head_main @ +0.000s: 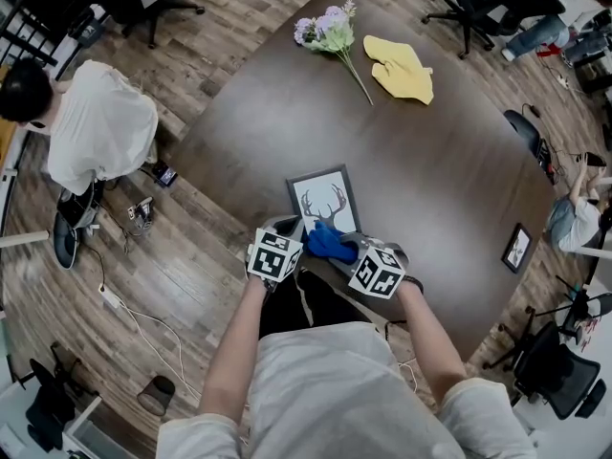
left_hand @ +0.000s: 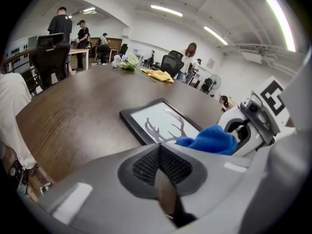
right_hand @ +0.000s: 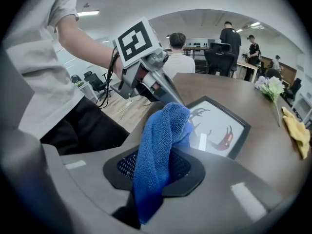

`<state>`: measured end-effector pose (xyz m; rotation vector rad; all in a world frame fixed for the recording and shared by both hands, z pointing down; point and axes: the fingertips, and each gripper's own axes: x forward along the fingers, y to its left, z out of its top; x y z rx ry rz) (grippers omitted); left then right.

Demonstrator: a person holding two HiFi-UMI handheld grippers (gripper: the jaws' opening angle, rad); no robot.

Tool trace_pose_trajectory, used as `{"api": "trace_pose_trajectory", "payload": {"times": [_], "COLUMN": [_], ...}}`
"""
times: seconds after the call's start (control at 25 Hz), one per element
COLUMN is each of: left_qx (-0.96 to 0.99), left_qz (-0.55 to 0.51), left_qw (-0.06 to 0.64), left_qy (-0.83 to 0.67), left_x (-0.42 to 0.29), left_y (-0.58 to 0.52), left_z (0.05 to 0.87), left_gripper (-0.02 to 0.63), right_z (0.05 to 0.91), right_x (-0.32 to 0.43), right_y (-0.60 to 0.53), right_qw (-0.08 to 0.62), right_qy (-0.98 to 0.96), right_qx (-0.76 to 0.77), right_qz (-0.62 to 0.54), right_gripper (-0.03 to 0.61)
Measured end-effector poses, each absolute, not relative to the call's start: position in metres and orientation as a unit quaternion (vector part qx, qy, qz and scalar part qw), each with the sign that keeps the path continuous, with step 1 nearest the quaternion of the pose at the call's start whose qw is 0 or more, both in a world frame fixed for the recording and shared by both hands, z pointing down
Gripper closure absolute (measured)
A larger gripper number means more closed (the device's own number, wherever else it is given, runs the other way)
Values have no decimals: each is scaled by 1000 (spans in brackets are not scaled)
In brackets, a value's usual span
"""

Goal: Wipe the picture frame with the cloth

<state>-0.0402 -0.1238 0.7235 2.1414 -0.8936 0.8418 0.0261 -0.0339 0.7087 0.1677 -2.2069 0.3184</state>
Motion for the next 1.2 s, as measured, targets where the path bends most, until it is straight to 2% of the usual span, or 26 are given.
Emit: {"api": "trace_pose_trajectory", "payload": {"times": [0.28,0.64,0.92,1.04,1.2], "left_qx": [819,818,819,818,818], "left_qz": [324,330,326,326,326], "left_qw": [330,328,326,326,325], "left_qy": [-341,-339,-343,-345,-344], "left_x": [-41,-41,-41,-40,-39], "left_y": [-125,-124,-124,-125,-123], "left_z": [724,725,724,725,723], "left_gripper": [561,561,561,561,561], "right_z": [713,711,711,719,718], "right_x": [73,64,36,18,9], "right_y": [-76,-143,-210,-211,-199], "right_qw": [431,373,393,424,425], "right_qy": [-877,-881,-853,-846,-849], "right_qx": [151,264,311,298,295], "right_qz": [149,125,144,126,112], "right_gripper": [494,492,492,492,492]}}
